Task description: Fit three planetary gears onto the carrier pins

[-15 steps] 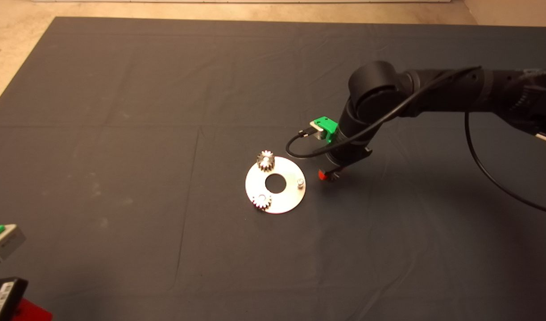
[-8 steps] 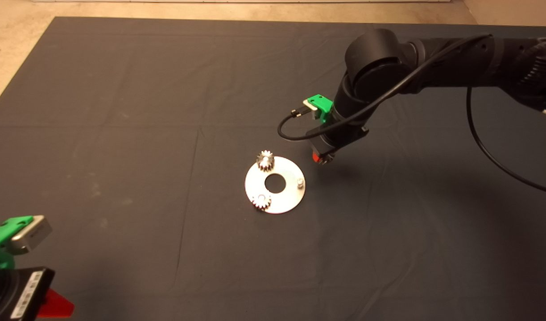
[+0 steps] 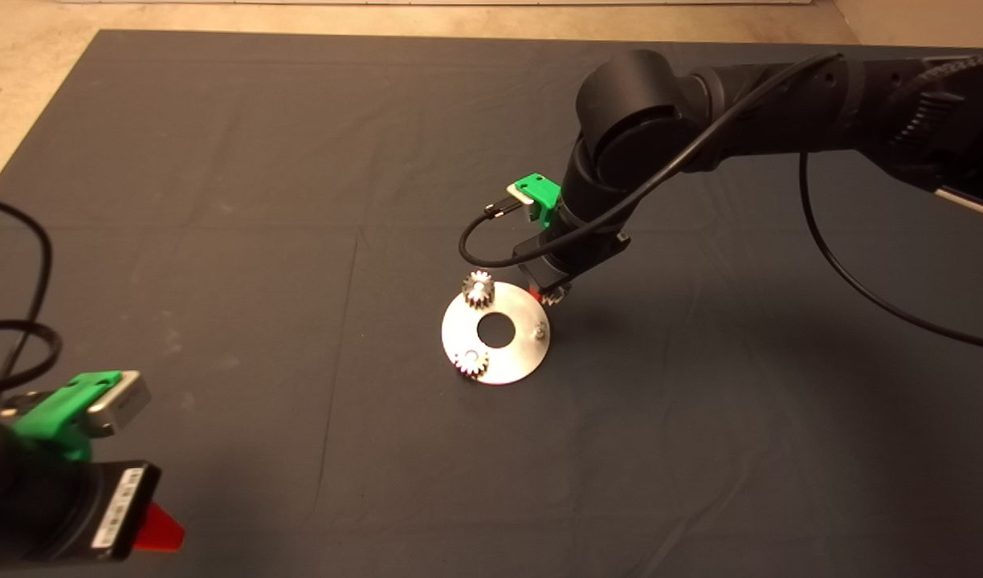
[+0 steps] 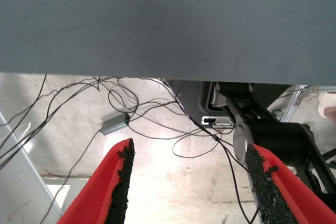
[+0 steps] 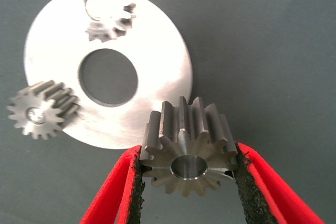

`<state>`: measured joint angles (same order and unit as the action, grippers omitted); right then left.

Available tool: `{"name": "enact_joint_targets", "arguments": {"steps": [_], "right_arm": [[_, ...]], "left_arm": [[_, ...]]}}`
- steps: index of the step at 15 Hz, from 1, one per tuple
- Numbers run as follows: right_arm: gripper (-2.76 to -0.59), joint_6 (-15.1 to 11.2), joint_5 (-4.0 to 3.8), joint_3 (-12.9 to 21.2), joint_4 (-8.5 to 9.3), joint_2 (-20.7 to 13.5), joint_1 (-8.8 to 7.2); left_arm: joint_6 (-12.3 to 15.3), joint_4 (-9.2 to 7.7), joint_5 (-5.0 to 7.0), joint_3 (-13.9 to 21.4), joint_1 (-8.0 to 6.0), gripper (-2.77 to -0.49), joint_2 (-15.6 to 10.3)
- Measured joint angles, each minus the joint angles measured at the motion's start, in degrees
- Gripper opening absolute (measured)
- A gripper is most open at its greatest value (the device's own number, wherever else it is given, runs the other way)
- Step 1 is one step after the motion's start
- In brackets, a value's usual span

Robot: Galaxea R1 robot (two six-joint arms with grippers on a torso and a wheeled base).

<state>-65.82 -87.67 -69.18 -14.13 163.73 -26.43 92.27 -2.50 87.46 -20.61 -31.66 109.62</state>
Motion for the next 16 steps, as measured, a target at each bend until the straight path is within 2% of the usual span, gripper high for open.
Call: {"name": "enact_joint_targets", "arguments": {"steps": [3,4,7,10,13,16], "right_arm": [[-2.25,-0.3,0.00,0.0,0.00,1.0,-0.11],[-2.25,-0.7,-0.01,0.1,0.02,1.3,-0.11],[-2.25,-2.1,-0.20,1.1,0.02,1.3,-0.11],[-2.25,-3.0,0.00,2.5,0.02,1.2,-0.09],[-2.25,-3.3,-0.13,3.0,0.02,0.3,0.00],[-2.26,-3.5,0.00,3.6,0.03,-1.6,1.69]], "left_arm": [[3.1,0.63,-0.02,-1.7,0.00,-1.82,7.8],[3.6,0.85,-0.13,-2.5,0.00,-1.82,9.5],[4.8,1.36,-0.05,-4.2,0.01,-1.82,11.3],[5.7,1.49,-0.06,-4.4,0.02,-1.82,13.0],[5.9,1.51,-0.02,-4.4,0.02,-1.82,13.1],[6.0,1.52,-0.05,-4.4,0.02,-1.82,13.1]]}}
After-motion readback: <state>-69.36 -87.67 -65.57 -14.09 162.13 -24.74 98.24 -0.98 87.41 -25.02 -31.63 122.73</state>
